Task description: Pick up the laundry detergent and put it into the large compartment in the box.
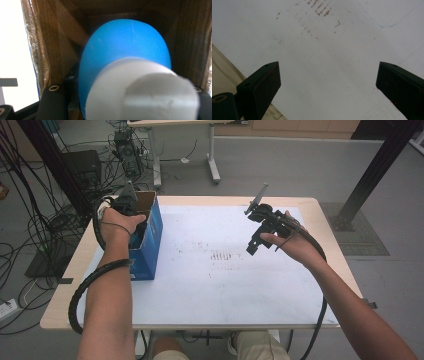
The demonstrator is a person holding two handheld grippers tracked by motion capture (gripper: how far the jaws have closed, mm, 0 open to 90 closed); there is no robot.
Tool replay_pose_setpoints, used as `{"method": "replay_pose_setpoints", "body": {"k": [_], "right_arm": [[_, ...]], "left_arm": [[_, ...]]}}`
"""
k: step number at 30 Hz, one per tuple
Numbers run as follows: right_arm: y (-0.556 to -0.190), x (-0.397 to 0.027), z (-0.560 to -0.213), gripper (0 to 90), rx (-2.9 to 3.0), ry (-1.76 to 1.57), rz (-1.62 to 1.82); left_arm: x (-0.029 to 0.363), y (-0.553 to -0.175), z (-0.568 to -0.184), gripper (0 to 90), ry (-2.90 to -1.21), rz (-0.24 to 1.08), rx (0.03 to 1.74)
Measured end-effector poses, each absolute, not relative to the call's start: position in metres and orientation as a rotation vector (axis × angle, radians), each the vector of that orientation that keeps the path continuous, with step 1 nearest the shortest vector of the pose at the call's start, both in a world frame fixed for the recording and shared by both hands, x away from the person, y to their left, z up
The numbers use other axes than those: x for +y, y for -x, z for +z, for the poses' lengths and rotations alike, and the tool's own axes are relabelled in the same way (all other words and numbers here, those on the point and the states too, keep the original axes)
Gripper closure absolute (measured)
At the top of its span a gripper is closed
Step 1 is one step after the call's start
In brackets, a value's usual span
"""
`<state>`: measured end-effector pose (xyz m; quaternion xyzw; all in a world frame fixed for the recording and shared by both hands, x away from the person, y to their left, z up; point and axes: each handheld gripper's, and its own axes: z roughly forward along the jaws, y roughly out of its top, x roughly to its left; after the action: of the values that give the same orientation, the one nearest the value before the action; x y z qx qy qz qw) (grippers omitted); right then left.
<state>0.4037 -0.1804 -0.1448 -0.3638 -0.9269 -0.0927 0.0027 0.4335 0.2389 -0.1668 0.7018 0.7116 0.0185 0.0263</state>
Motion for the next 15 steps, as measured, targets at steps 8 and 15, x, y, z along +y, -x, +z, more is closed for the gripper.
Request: {"method": "replay_pose_setpoints", "body": {"k": [8,15], "right_arm": [[-0.4034,-0.1813,-0.1438,5.8,-2.908,1.144,-0.291],[-0.4032,-0.1799,-0.1439,5.8,-2.911,1.137,-0.292]], "left_arm": [[0.2382,-0.4352,-0.1665,37.3,-2.174,0.051,2.201],[0.2384,-0.4337,-0.1668,37.3,-2.170,0.057,2.199]]}}
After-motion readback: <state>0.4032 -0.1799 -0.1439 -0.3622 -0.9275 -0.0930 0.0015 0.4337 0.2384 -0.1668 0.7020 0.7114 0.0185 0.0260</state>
